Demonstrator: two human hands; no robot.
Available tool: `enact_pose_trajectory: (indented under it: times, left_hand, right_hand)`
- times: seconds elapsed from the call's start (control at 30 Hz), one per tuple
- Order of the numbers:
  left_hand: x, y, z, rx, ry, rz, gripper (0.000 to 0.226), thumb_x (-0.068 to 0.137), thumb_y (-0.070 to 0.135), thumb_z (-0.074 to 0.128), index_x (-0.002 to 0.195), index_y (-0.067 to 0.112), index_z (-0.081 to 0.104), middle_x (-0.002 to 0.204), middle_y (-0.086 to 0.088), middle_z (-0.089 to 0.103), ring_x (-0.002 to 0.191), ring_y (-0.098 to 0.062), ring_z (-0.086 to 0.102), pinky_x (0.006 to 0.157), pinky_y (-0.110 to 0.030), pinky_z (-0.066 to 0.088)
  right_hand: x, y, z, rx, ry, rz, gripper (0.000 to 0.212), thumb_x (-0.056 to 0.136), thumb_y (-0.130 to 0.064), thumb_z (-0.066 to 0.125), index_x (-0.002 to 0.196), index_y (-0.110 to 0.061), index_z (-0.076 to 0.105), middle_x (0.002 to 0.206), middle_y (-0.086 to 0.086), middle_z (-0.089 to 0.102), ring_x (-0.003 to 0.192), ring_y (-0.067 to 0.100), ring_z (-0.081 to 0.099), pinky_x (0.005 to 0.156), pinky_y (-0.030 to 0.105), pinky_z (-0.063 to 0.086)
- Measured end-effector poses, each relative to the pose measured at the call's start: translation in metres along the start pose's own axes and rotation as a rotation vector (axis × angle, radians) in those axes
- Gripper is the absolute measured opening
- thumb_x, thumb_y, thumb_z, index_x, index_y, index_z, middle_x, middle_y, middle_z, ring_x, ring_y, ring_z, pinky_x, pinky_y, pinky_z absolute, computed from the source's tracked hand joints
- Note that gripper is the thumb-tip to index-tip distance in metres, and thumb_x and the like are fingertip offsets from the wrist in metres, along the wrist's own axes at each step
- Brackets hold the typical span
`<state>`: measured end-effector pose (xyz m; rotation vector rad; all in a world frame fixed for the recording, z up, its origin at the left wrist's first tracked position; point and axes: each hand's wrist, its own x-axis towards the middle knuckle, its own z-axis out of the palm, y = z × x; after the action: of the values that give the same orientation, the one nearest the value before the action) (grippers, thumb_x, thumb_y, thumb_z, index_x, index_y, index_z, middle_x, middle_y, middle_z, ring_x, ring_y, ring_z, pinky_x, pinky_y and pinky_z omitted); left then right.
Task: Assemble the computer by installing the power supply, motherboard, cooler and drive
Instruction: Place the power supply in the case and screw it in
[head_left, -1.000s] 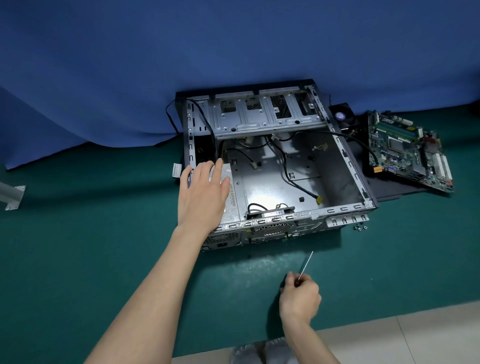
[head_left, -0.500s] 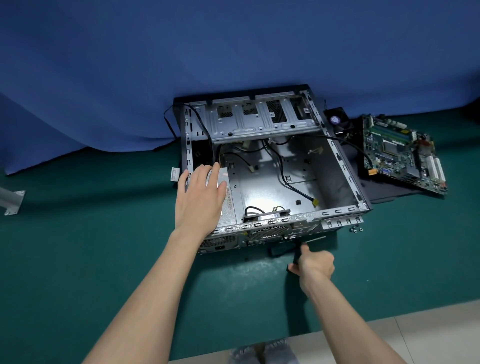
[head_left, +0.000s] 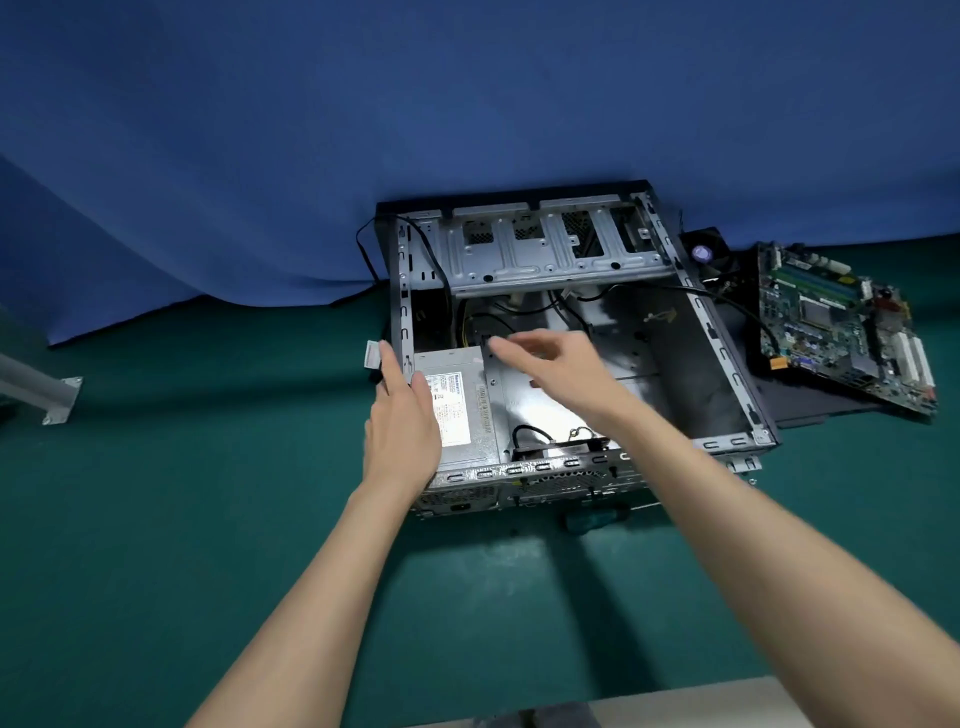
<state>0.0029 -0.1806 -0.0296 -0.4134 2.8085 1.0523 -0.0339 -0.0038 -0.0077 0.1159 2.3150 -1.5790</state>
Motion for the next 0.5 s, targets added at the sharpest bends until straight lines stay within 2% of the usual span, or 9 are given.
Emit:
enact_pose_trajectory:
  times: [0.07, 0.13, 0.17, 0.23, 0.33, 0.43, 0.5]
  left_hand:
    - [0.002, -0.002, 0.000, 0.033, 0.009, 0.011, 0.054, 0.103, 0.031, 0.018, 0.152, 0.022, -0.005, 0.125, -0.017, 0.053, 0.106, -0.040, 0.049, 0.091, -0.046, 0.035]
    - [0.003, -0.003, 0.001, 0.057, 0.017, 0.012, 0.054, 0.103, 0.031, 0.017, 0.152, 0.022, -0.004, 0.126, -0.016, 0.053, 0.106, -0.040, 0.049, 0.091, -0.046, 0.035]
    - [0.004, -0.003, 0.003, 0.067, 0.023, 0.011, 0.054, 0.103, 0.031, 0.017, 0.152, 0.022, -0.004, 0.129, -0.015, 0.052, 0.108, -0.040, 0.049, 0.092, -0.046, 0.034]
    - [0.006, -0.002, 0.004, 0.085, 0.027, 0.014, 0.054, 0.103, 0.031, 0.017, 0.152, 0.021, -0.005, 0.132, -0.013, 0.050, 0.111, -0.039, 0.048, 0.093, -0.045, 0.034]
    - [0.008, -0.003, 0.006, 0.101, 0.044, 0.030, 0.054, 0.103, 0.029, 0.017, 0.152, 0.020, -0.005, 0.127, -0.014, 0.053, 0.108, -0.038, 0.049, 0.091, -0.044, 0.034]
    - [0.007, -0.004, 0.006, 0.118, 0.060, 0.034, 0.054, 0.103, 0.028, 0.017, 0.152, 0.019, -0.005, 0.124, -0.013, 0.054, 0.106, -0.037, 0.050, 0.090, -0.044, 0.034]
    - [0.008, -0.004, 0.007, 0.119, 0.058, 0.029, 0.054, 0.103, 0.028, 0.017, 0.152, 0.019, -0.006, 0.125, -0.012, 0.054, 0.106, -0.037, 0.050, 0.091, -0.043, 0.034]
  right_hand:
    - [0.030, 0.009, 0.010, -0.041, -0.208, 0.106, 0.086, 0.075, -0.058, 0.072, 0.141, -0.010, 0.045, 0.138, -0.001, 0.052, 0.124, 0.013, 0.049, 0.100, 0.025, 0.038]
    - [0.050, 0.015, 0.015, -0.077, -0.368, 0.175, 0.097, 0.065, -0.065, 0.075, 0.141, -0.013, 0.045, 0.141, -0.003, 0.050, 0.125, 0.010, 0.047, 0.099, 0.025, 0.038]
    - [0.058, 0.017, 0.016, -0.080, -0.444, 0.203, 0.094, 0.062, -0.068, 0.076, 0.136, -0.016, 0.052, 0.137, -0.007, 0.055, 0.124, 0.008, 0.048, 0.102, 0.029, 0.039]
    - [0.068, 0.019, 0.018, -0.084, -0.558, 0.232, 0.075, 0.059, -0.067, 0.077, 0.120, -0.026, 0.065, 0.124, -0.015, 0.064, 0.122, 0.003, 0.050, 0.106, 0.039, 0.039]
    - [0.075, 0.024, 0.021, -0.025, -0.622, 0.263, 0.051, 0.059, -0.062, 0.079, 0.102, -0.037, 0.069, 0.128, -0.019, 0.060, 0.127, 0.003, 0.044, 0.108, 0.046, 0.034]
    - [0.078, 0.024, 0.025, -0.007, -0.624, 0.252, 0.029, 0.056, -0.060, 0.079, 0.072, -0.036, 0.076, 0.112, -0.020, 0.066, 0.118, 0.004, 0.049, 0.099, 0.045, 0.041]
    - [0.077, 0.020, 0.024, -0.038, -0.645, 0.240, 0.025, 0.056, -0.060, 0.078, 0.064, -0.036, 0.076, 0.107, -0.018, 0.069, 0.113, 0.006, 0.052, 0.093, 0.043, 0.044]
